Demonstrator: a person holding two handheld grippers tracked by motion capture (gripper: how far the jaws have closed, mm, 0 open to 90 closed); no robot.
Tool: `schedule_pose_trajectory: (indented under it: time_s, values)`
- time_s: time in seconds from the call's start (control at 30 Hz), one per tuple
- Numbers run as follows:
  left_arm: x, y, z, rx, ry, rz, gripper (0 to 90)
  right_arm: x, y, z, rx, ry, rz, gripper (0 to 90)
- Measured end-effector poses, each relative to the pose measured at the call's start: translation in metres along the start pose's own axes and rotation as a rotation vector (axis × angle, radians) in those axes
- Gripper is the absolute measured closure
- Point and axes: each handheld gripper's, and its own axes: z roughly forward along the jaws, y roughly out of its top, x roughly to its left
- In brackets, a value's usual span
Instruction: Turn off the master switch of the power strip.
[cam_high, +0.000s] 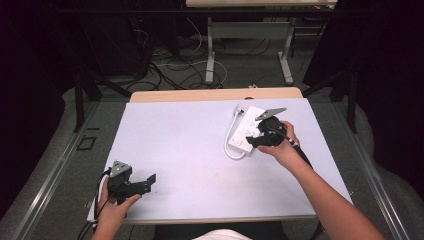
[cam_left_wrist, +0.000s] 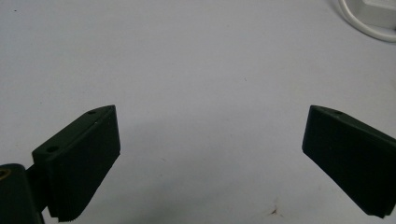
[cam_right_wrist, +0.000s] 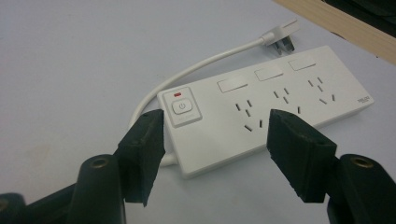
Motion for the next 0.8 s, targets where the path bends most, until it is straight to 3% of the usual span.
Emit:
schedule_pose_trajectory:
  time_s: [0.2, 0.8]
  values:
    - [0.0, 0.0, 0.0, 0.002, -0.001, 0.001, 4.3, -0.001, 0.002, 0.005, 0.002, -0.013, -0.001, 38.1]
    - [0.001, 0.0, 0.0, 0.004, -0.003, 0.002, 4.6, 0.002, 0.006, 0.022, 0.018, 0.011, 0.021, 43.8]
